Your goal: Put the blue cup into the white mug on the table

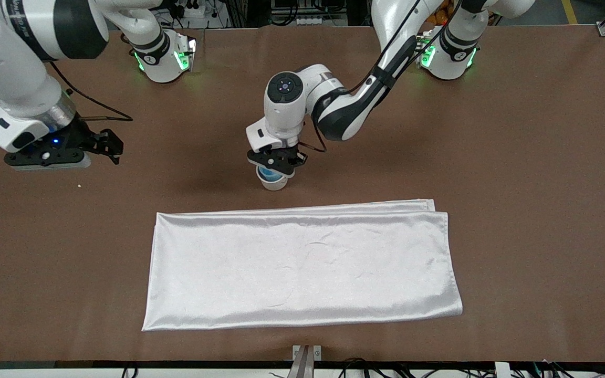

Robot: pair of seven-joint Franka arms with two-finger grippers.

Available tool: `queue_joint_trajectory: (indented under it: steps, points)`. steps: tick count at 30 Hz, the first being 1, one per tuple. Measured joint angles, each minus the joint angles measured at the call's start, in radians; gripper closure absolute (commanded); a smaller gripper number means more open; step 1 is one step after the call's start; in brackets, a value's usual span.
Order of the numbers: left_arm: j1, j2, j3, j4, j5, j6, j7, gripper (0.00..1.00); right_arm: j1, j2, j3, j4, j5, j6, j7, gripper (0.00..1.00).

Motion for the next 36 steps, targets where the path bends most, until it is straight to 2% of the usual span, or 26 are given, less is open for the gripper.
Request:
queue_joint_trajectory:
  steps: [8, 16, 27, 36]
  points:
    - [0.004, -0.016, 0.014, 0.029, 0.006, -0.004, -0.006, 0.00, -0.024, 0.000, -0.037, 0.147, 0.070, -0.176, -0.097, 0.00]
    - [0.058, -0.136, 0.064, 0.050, 0.009, -0.138, -0.012, 0.00, -0.022, 0.000, -0.035, 0.240, 0.075, -0.264, -0.099, 0.00]
    - [0.305, -0.348, 0.077, 0.050, 0.048, -0.351, -0.006, 0.00, -0.022, 0.002, -0.035, 0.262, 0.075, -0.271, -0.099, 0.00]
    - [0.506, -0.414, 0.080, 0.043, 0.050, -0.436, 0.003, 0.00, -0.022, 0.014, -0.039, 0.288, 0.075, -0.277, -0.099, 0.00]
